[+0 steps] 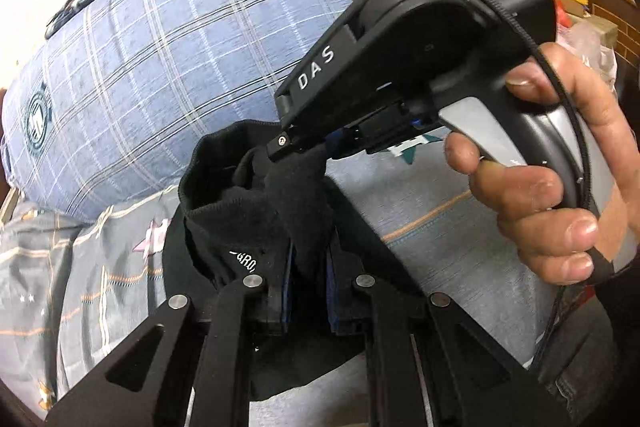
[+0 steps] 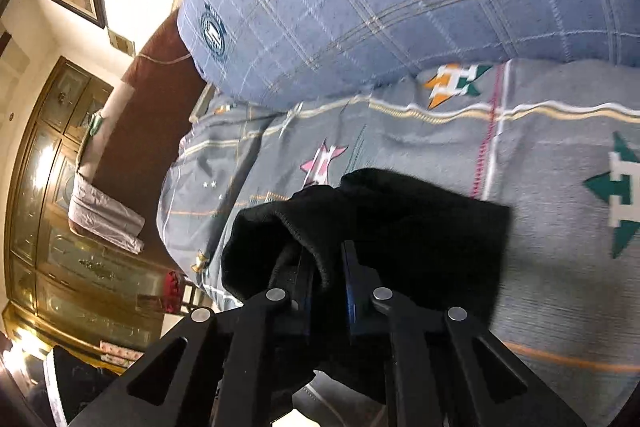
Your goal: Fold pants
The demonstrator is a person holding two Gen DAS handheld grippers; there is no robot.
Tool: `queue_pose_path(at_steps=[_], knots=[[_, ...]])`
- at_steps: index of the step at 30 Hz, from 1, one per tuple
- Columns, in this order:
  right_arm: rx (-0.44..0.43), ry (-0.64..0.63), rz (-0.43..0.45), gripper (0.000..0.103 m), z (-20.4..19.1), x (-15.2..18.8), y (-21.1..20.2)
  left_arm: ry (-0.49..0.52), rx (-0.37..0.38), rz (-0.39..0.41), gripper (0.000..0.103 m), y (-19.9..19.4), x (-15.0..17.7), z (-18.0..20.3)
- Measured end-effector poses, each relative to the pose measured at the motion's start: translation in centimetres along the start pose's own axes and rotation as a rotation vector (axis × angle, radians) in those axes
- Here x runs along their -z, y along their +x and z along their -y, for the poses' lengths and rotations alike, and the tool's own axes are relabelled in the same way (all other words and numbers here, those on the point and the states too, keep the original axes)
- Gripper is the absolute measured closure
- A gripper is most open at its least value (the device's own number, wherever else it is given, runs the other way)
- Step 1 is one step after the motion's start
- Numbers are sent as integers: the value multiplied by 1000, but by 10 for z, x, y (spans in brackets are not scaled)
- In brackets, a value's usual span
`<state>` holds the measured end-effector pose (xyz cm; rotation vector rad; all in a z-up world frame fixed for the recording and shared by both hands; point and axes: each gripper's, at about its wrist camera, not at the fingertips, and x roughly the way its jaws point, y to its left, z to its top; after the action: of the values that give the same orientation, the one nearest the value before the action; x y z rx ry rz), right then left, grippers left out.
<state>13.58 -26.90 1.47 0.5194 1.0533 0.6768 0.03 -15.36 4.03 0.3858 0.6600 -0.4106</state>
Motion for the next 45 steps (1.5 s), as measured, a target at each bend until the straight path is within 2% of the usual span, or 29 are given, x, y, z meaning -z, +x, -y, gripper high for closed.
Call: queue_pose_path(at_steps=[1,2,3,6,7,8,9,10,11,12,13,15,16,17,19,21,22,23,24,25,29,31,34,36,38,40,41,43,45], knots=[[6,8,2,92,7,-1,-2,5,20,-11,87,6,0,5],[25,21,-6,92,15,-1,0,5,42,-26,77,11,1,7],[50,36,-26,87,25,0,5,-3,115,-58,68,19,4,11],[167,131,-94,86,66,4,20,-77,343,-175,65,35,13,7],[172,185,-93,86,82,5,17,-105,406,-181,64,32,15,2],[161,210,-75,86,87,6,11,-122,442,-174,57,29,15,-3],[151,215,-40,86,88,6,1,-157,480,-145,44,21,15,-14],[144,210,-7,83,87,7,-10,-187,490,-114,37,14,13,-24],[126,200,33,79,83,9,-23,-212,498,-90,29,9,14,-30],[106,184,70,67,78,11,-35,-254,510,-55,28,3,14,-43],[88,164,106,56,72,13,-46,-297,515,-24,28,-3,14,-57],[53,107,149,46,57,17,-60,-374,502,17,28,-9,12,-83],[35,70,151,43,48,19,-61,-404,472,21,28,-10,15,-90],[27,47,147,42,40,20,-60,-435,414,7,27,-6,17,-101],[52,9,111,42,27,25,-43,-490,363,-35,27,9,21,-114],[152,-23,59,42,18,27,-18,-566,341,-110,27,29,29,-124],[214,-26,38,48,16,27,-4,-580,334,-136,27,37,32,-127],[272,-21,2,59,17,28,10,-584,321,-162,27,45,34,-127],[317,-14,-47,96,19,30,23,-574,298,-198,27,53,36,-124],[340,-5,-59,98,20,33,25,-562,285,-217,27,58,38,-119],[345,0,27,99,7,43,-2,-528,271,-217,27,64,36,-113],[376,33,44,99,11,54,-2,-506,259,-221,27,62,35,-107],[465,27,-46,97,22,61,30,-489,240,-245,27,65,38,-107],[443,20,-23,91,20,60,24,-511,251,-242,27,63,36,-115],[386,19,39,80,15,60,6,-555,272,-229,27,57,38,-129],[319,48,128,27,15,63,-16,-609,287,-256,27,57,41,-145],[313,64,170,20,16,65,-24,-626,297,-273,27,61,41,-151],[314,102,221,18,18,65,-34,-668,312,-348,27,72,40,-166],[281,172,225,18,30,64,-36,-686,310,-396,27,80,36,-174]])
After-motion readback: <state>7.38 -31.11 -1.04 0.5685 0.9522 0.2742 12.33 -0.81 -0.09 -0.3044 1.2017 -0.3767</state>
